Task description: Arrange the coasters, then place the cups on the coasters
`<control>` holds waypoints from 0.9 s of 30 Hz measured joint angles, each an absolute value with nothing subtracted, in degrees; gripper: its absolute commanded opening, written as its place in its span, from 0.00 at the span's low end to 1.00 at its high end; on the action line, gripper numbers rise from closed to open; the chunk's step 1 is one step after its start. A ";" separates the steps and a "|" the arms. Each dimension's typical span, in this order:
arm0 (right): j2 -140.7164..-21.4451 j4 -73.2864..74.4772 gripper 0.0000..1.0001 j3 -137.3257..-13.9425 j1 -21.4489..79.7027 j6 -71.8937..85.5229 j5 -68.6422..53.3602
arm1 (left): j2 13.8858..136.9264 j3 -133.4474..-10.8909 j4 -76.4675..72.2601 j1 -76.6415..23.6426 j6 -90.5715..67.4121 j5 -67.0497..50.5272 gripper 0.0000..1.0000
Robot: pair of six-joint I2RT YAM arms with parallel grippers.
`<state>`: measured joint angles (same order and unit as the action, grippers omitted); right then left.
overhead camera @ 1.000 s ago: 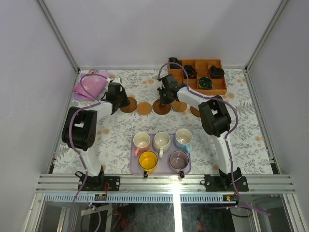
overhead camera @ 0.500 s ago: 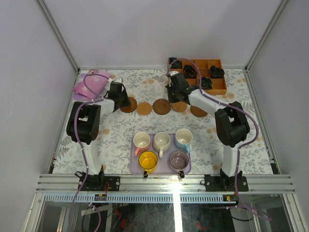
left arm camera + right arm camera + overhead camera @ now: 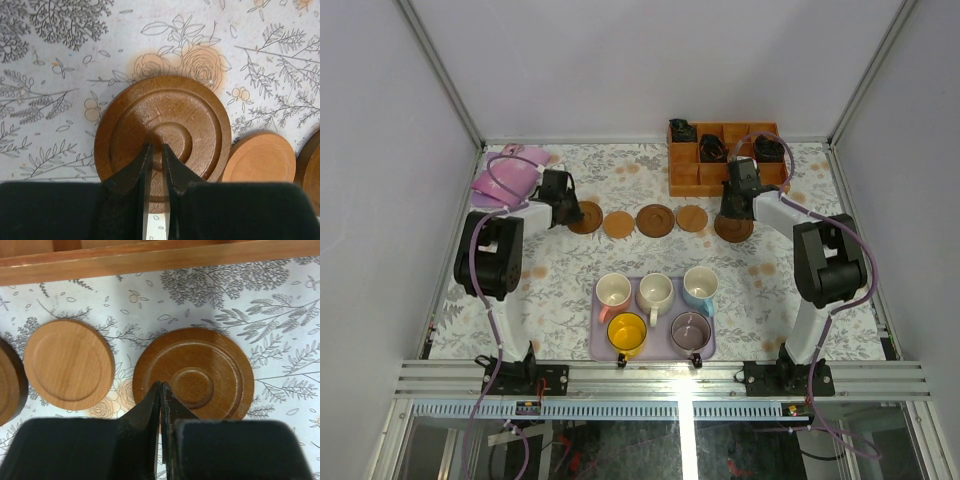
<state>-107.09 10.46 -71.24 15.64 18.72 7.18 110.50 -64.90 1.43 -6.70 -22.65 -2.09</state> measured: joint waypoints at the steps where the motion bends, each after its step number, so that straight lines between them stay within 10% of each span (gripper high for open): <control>1: -106.98 10.41 0.00 -71.02 15.33 18.96 7.73 | 110.26 -64.88 2.22 -6.68 -22.65 -2.04 0.12; 27: -96.05 5.96 0.00 -64.45 14.24 18.87 14.13 | 92.36 -57.08 -5.19 -6.68 -23.29 -3.51 0.22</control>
<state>-96.05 5.96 -64.45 14.24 18.87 14.13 92.36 -57.08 -5.19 -6.68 -23.29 -3.51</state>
